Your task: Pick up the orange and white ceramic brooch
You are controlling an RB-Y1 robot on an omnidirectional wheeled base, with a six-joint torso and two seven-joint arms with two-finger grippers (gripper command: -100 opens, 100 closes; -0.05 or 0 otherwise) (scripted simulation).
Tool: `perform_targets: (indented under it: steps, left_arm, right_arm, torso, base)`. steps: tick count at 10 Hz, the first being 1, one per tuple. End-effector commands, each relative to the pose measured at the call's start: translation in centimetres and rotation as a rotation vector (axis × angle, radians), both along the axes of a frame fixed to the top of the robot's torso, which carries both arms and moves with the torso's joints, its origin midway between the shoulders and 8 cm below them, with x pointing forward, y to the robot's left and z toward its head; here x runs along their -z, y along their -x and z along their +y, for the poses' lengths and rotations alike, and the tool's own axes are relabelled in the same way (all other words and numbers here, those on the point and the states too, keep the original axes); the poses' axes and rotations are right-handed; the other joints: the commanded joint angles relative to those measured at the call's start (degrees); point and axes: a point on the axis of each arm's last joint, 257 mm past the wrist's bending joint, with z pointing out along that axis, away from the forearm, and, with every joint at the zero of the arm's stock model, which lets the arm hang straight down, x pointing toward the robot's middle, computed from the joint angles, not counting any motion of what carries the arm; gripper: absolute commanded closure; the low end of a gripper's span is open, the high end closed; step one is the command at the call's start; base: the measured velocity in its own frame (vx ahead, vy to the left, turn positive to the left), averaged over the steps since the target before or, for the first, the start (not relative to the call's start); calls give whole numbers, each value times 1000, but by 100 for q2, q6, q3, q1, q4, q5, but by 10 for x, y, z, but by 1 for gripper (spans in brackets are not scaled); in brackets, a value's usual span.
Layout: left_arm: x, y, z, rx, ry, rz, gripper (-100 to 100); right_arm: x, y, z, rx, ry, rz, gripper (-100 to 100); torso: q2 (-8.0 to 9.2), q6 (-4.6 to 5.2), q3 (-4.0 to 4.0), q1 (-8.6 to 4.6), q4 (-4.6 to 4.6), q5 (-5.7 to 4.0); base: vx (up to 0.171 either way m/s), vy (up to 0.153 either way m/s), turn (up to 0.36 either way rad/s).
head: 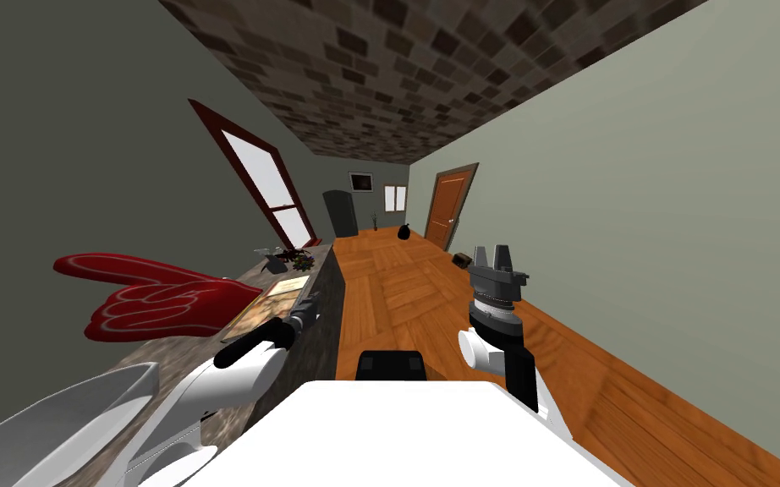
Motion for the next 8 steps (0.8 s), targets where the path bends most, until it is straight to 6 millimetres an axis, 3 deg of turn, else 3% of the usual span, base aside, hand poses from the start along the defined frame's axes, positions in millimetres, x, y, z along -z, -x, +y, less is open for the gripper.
perform_targets:
  steps: [1,8]
  left_arm:
    - [14,12,1,-9,13,61,-100]
    - [58,61,-2,-32,79,279,-100]
  right_arm:
    - [0,0,0,0,0,0,0]
    - [0,0,0,0,0,0,0]
  torso:
    - [0,0,0,0,0,0]
    - [5,1,2,4,1,1]
  base:
    - [33,2,31]
    - [26,8,30]
